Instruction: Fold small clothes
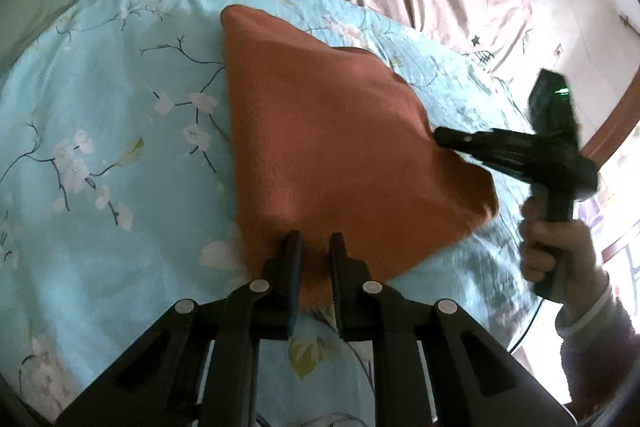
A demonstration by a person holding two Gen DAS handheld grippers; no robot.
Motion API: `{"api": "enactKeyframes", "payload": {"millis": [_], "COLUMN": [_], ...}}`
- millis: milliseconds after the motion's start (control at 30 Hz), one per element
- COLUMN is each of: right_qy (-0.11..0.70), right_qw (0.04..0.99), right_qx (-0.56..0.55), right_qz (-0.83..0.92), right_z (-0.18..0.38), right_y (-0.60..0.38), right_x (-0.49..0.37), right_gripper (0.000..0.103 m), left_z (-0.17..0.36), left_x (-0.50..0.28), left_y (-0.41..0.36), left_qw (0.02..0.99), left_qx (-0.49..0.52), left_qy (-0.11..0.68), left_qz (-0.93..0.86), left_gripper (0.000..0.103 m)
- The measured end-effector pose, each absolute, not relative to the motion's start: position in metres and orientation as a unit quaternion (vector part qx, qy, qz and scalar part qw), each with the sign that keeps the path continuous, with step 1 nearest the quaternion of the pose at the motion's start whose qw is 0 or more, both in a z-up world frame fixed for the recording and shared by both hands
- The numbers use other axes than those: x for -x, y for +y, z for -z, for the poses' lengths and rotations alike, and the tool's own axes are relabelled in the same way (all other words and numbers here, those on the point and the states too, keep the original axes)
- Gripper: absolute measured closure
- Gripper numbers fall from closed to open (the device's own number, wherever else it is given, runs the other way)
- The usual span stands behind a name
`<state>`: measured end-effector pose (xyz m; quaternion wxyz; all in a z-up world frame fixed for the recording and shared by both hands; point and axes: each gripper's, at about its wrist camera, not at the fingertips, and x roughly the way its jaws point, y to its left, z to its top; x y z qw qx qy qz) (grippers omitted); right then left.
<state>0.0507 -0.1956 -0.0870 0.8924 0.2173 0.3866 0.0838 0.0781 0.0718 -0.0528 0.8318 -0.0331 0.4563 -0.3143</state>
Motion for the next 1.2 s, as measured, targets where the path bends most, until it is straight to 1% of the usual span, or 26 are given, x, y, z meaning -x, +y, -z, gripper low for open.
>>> {"api": "enactKeyframes", "payload": {"millis": [100, 167, 200, 400, 567, 633, 667, 767, 900, 1000, 1067, 1100, 1133, 1200], "right_qy": [0.424, 0.424, 0.418, 0.417, 0.415, 0.406, 0.397, 0.370, 0.363, 0.381, 0.408, 0.419, 0.424, 0.417], "right_qw": [0.885, 0.880, 0.880, 0.883, 0.879, 0.882, 0.886, 0.898, 0.902, 0.891, 0.885, 0.880, 0.874, 0.875], "right_qx": [-0.185, -0.207, -0.218, -0.209, -0.230, -0.237, -0.235, -0.234, -0.230, -0.243, -0.220, -0.223, -0.237, -0.247], "right_qz": [-0.052, -0.055, -0.055, -0.043, -0.037, -0.037, -0.037, -0.037, -0.042, -0.054, -0.024, -0.019, -0.019, -0.017], "right_z": [0.113, 0.128, 0.128, 0.123, 0.121, 0.112, 0.104, 0.081, 0.065, 0.072, 0.087, 0.097, 0.108, 0.111], "right_y": [-0.190, -0.198, -0.202, -0.201, -0.206, -0.208, -0.208, -0.214, -0.220, -0.223, -0.223, -0.227, -0.234, -0.238], "right_x": [-0.040, -0.032, -0.030, -0.028, -0.017, -0.012, -0.012, -0.023, -0.065, -0.101, -0.122, -0.127, -0.130, -0.127], "right_gripper": [0.099, 0.101, 0.103, 0.103, 0.103, 0.099, 0.099, 0.099, 0.099, 0.099, 0.099, 0.100, 0.103, 0.103], "left_z": [0.061, 0.064, 0.065, 0.065, 0.066, 0.066, 0.065, 0.058, 0.048, 0.045, 0.048, 0.052, 0.056, 0.064], "left_x": [-0.074, -0.075, -0.074, -0.070, -0.064, -0.063, -0.061, -0.055, -0.050, -0.050, -0.054, -0.057, -0.060, -0.065], "left_y": [0.076, 0.078, 0.078, 0.072, 0.079, 0.081, 0.082, 0.082, 0.080, 0.078, 0.076, 0.075, 0.075, 0.079], "left_qw": [0.830, 0.829, 0.829, 0.837, 0.838, 0.837, 0.838, 0.841, 0.847, 0.847, 0.844, 0.843, 0.841, 0.835], "left_qx": [0.036, 0.043, 0.045, 0.016, 0.030, 0.032, 0.030, 0.026, 0.021, 0.028, 0.025, 0.019, 0.017, 0.031], "left_qy": [0.463, 0.465, 0.465, 0.464, 0.468, 0.469, 0.470, 0.469, 0.456, 0.451, 0.456, 0.462, 0.467, 0.475], "left_qz": [0.308, 0.307, 0.307, 0.290, 0.281, 0.279, 0.276, 0.268, 0.272, 0.280, 0.282, 0.277, 0.272, 0.277], "left_gripper": [0.089, 0.089, 0.089, 0.089, 0.089, 0.089, 0.089, 0.089, 0.086, 0.085, 0.083, 0.083, 0.083, 0.084]}}
